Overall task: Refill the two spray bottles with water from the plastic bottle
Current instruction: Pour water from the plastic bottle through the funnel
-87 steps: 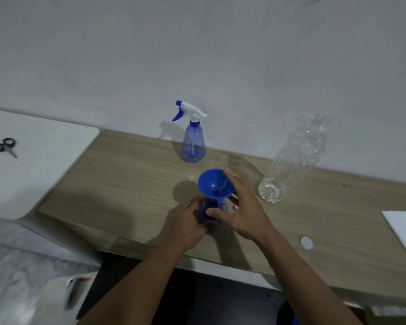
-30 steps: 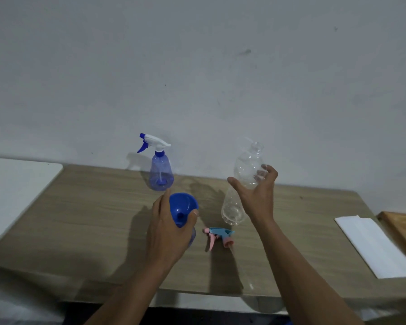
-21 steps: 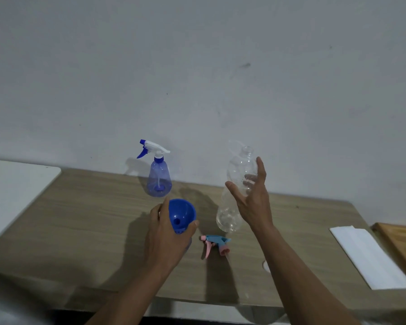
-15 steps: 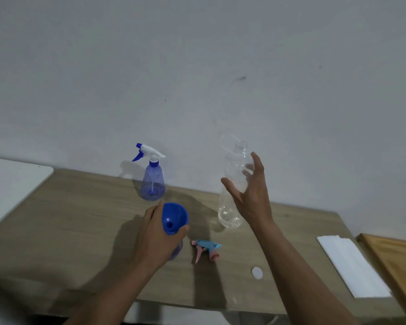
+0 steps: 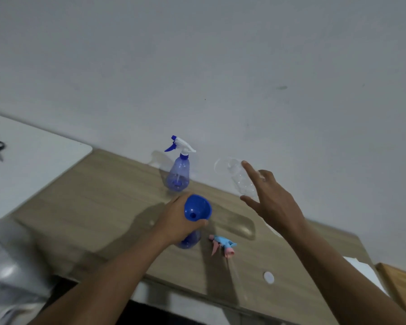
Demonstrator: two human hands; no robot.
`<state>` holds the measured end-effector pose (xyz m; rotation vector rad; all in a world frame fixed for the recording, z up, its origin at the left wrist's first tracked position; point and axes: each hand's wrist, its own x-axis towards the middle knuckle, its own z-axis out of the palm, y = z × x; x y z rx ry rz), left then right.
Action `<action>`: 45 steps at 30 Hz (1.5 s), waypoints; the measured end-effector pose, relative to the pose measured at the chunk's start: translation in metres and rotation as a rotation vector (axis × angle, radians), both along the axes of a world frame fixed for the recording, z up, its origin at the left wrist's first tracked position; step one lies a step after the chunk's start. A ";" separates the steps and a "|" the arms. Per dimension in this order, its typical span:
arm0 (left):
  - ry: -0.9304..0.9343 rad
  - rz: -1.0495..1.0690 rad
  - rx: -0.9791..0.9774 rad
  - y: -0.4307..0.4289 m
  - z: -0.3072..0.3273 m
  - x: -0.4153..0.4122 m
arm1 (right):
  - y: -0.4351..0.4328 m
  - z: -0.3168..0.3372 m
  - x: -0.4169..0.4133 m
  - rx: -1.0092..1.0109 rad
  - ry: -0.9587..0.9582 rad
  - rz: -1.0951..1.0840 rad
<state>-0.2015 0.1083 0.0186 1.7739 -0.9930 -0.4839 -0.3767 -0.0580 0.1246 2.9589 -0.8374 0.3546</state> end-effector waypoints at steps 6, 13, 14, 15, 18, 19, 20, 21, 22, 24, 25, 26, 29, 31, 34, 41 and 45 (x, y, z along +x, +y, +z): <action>0.033 -0.036 0.055 0.002 0.002 0.005 | 0.005 0.004 0.004 0.009 0.157 0.054; 0.051 -0.054 0.098 -0.001 -0.004 0.012 | 0.003 0.018 0.012 0.021 0.333 0.095; 0.051 -0.059 0.098 -0.002 -0.004 0.012 | 0.003 0.021 0.012 0.028 0.360 0.099; 0.052 -0.062 0.092 -0.003 -0.004 0.012 | 0.003 0.023 0.013 0.036 0.385 0.104; 0.067 -0.061 0.089 -0.003 -0.003 0.013 | 0.000 0.029 0.013 0.072 0.422 0.111; 0.063 -0.064 0.084 -0.003 -0.003 0.013 | -0.001 0.030 0.014 0.084 0.433 0.110; 0.059 -0.069 0.083 -0.003 -0.004 0.013 | -0.002 0.031 0.015 0.094 0.447 0.110; 0.058 -0.076 0.081 -0.003 -0.004 0.013 | -0.002 0.032 0.016 0.104 0.462 0.108; 0.057 -0.082 0.080 -0.003 -0.003 0.013 | -0.003 0.032 0.018 0.109 0.481 0.107; 0.059 -0.085 0.077 -0.002 -0.002 0.014 | -0.003 0.032 0.021 0.106 0.522 0.110; 0.059 -0.086 0.077 -0.002 -0.002 0.014 | -0.003 0.032 0.023 0.102 0.546 0.113; 0.054 -0.086 0.079 -0.002 -0.001 0.014 | -0.003 0.032 0.024 0.101 0.565 0.117; 0.049 -0.088 0.090 -0.003 -0.002 0.015 | -0.003 0.032 0.029 0.097 0.612 0.126; 0.050 -0.088 0.095 -0.002 -0.002 0.015 | -0.003 0.032 0.033 0.101 0.625 0.128; 0.036 -0.082 0.097 -0.003 -0.004 0.016 | -0.005 0.032 0.037 0.106 0.629 0.130; 0.034 -0.085 0.085 -0.004 -0.005 0.017 | -0.007 0.034 0.043 0.117 0.684 0.135; 0.039 -0.085 0.088 -0.003 -0.003 0.017 | -0.009 0.036 0.046 0.118 0.688 0.147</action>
